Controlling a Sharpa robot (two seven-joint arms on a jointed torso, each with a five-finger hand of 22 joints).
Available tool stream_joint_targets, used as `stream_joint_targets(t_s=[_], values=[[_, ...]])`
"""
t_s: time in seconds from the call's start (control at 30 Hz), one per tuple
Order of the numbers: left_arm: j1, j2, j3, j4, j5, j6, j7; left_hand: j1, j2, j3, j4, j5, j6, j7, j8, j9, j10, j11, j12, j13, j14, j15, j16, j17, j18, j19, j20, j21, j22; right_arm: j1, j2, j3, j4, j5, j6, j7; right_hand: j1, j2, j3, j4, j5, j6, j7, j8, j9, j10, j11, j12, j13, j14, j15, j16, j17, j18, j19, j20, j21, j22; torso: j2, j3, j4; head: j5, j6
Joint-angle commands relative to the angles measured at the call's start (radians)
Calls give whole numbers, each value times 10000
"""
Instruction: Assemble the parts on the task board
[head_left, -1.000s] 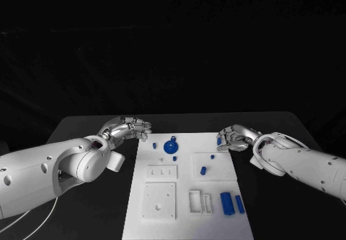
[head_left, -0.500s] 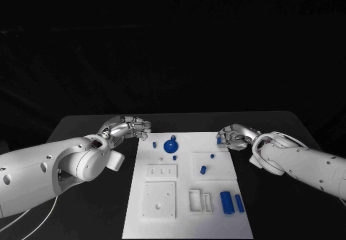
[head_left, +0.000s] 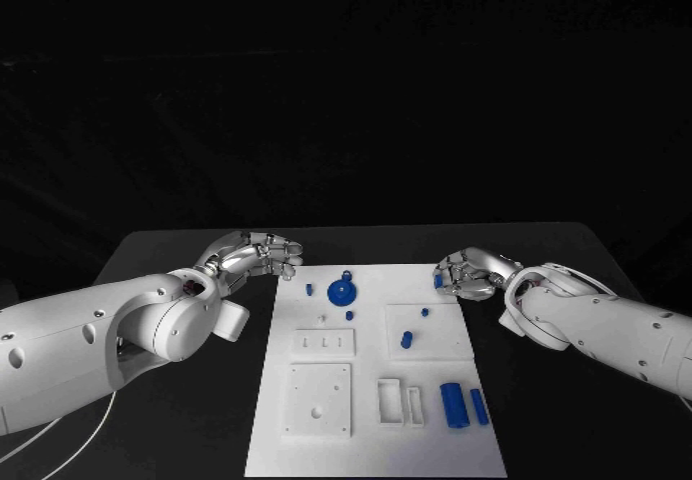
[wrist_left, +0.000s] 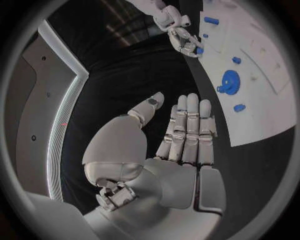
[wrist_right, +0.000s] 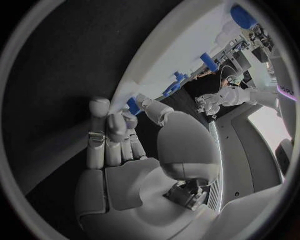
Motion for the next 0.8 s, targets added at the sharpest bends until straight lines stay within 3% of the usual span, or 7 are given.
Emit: stream_joint_targets(t_s=[0.03, 0.4, 0.8], values=[[9, 68, 2, -38, -82, 179, 107, 28, 8, 55, 14, 5, 21, 25, -52, 16, 42, 0, -70, 16, -91, -13, 47, -17, 112, -66, 14, 52, 193, -36, 7, -16, -8, -162, 82, -41, 48, -1, 79, 8, -45, 763, 92, 80, 37, -7, -80, 57, -11, 2, -88, -56, 15, 459, 95, 3, 42, 212, 16, -5, -15, -6, -19], [8, 91, -1, -65, -81, 185, 109, 26, 11, 55, 15, 4, 22, 26, -56, 21, 44, -1, -74, 21, -94, -12, 47, -19, 112, -68, 15, 53, 192, -37, -2, -16, -2, -257, 6, -13, -111, 193, 110, -135, -45, 1540, -196, 526, 327, 41, -349, 43, -16, 9, -340, -93, 46, 459, 73, 5, 112, 209, 2, 7, 3, -38, -66], [8, 89, -2, -65, -81, 190, 103, 29, 9, 56, 11, 2, 24, 27, -61, 28, 47, -2, -79, 28, -97, -11, 47, -21, 113, -71, 15, 53, 192, -37, 20, -16, 26, -258, -163, -131, -254, 311, 71, -173, -45, 1811, -325, 706, 516, 72, -471, 22, -14, 15, -455, -119, 59, 459, 65, 14, 136, 201, 1, 5, -1, -25, -80]])
